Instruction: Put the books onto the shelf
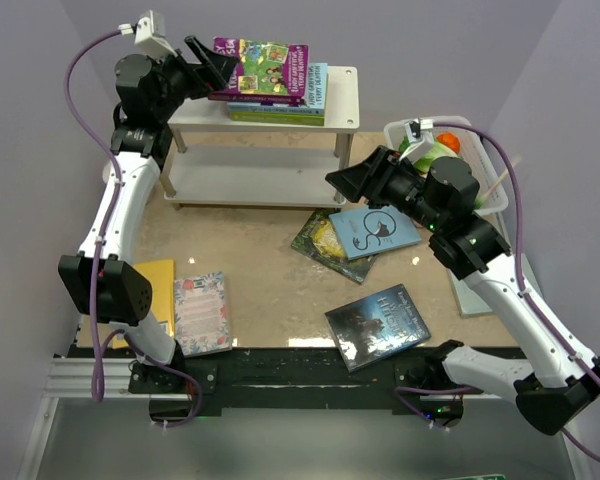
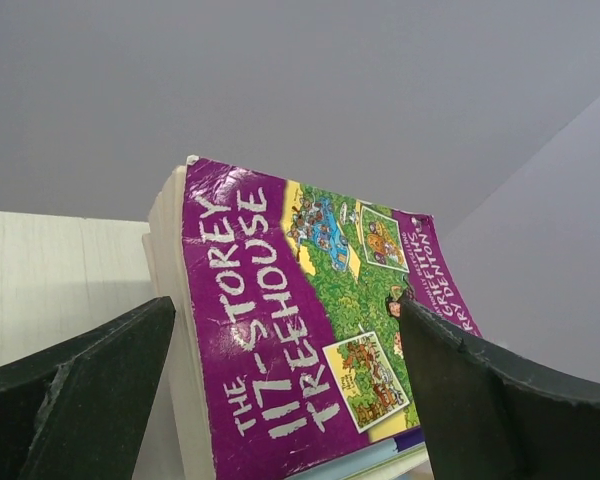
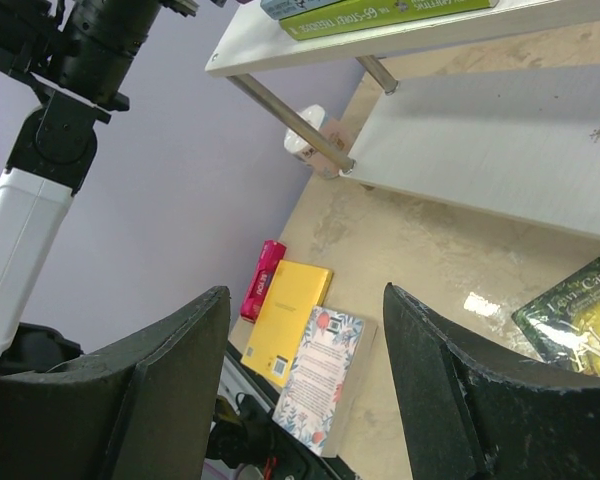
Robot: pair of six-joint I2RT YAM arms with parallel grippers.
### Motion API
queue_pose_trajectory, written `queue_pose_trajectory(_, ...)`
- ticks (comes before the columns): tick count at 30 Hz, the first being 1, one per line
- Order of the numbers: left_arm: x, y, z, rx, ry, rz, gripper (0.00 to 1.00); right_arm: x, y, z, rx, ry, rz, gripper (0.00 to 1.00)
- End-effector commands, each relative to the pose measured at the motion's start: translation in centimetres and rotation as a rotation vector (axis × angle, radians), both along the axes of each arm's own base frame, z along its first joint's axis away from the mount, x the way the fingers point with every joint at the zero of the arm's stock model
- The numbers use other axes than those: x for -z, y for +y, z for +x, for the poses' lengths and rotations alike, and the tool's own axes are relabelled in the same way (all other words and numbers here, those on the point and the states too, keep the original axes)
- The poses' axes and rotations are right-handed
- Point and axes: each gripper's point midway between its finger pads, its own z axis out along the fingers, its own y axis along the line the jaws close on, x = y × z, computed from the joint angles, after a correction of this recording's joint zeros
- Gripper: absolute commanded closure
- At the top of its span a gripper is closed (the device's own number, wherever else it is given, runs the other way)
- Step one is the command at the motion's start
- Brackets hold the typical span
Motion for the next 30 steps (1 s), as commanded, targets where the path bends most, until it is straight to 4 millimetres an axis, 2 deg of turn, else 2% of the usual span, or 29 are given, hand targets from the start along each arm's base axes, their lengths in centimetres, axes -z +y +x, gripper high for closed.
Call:
queue_pose_trajectory(1,-2.7,1.4,-0.7,-0.088,-0.064,0.047,0.0,-2.3,-0.1,0.0,0.006,-0.063,0.041,0.34)
queue_pose_trajectory(5,-3.4,3.9,-1.1,-0.199,-0.07,0.033,0.0,-2.3,-0.2,0.2,0.015,-0.065,0.031,0.34)
queue_pose_trajectory(8,-3.6,4.8,-1.3,-0.229,-0.07,0.011,0.0,-2.8,-0.3,0.2,0.018,-0.077,0.032,0.34)
queue_pose_trajectory(10,-3.7,4.6,-1.4,-0.217,-0.077,0.013,0.02,-2.8,-0.2,0.2,0.02,-0.077,0.032,0.34)
queue_pose_trajectory(12,-3.0,3.7,-1.2,-0.169,-0.063,0.012,0.12,-2.6,-0.3,0.4,0.024,-0.076,0.027,0.34)
queue_pose_trajectory(13,-3.8,3.4,-1.2,-0.149,-0.098,0.001,0.17,-2.6,-0.3,0.4,0.024,-0.076,0.029,0.34)
queue_pose_trajectory(14,-3.3,2.8,-1.1,-0.113,-0.094,0.004,0.28,-2.6,-0.1,0.4,0.02,-0.075,0.032,0.34)
queue_pose_trajectory(17,-2.5,1.8,-0.7,-0.056,-0.077,-0.005,0.45,-2.5,-0.1,0.5,0.018,-0.074,0.033,0.34)
queue_pose_trajectory(20,-2.1,1.1,-0.5,-0.027,-0.07,-0.007,0.53,-2.5,-0.1,0.6,0.025,-0.074,0.033,0.34)
queue_pose_trajectory(24,-2.3,1.3,-0.5,-0.042,-0.07,-0.016,0.51,-3.4,-0.2,1.2,0.049,-0.095,0.039,0.34)
queue_pose_trajectory(25,-2.5,1.5,-0.7,-0.05,-0.071,-0.022,0.46,-3.6,-0.2,1.8,0.064,-0.102,0.039,0.34)
queue_pose_trajectory(28,-3.6,2.6,-1.4,-0.111,-0.097,-0.066,0.38,-6.0,-1.4,3.6,0.174,-0.156,0.053,0.35)
queue_pose_trajectory(29,-3.7,3.1,-1.3,-0.14,-0.102,-0.077,0.37,-7.1,-1.5,4.7,0.21,-0.181,0.036,0.35)
queue_pose_trajectory(30,-3.9,3.4,-1.4,-0.154,-0.102,-0.087,0.36,-7.6,-2.6,5.9,0.296,-0.184,0.028,0.37)
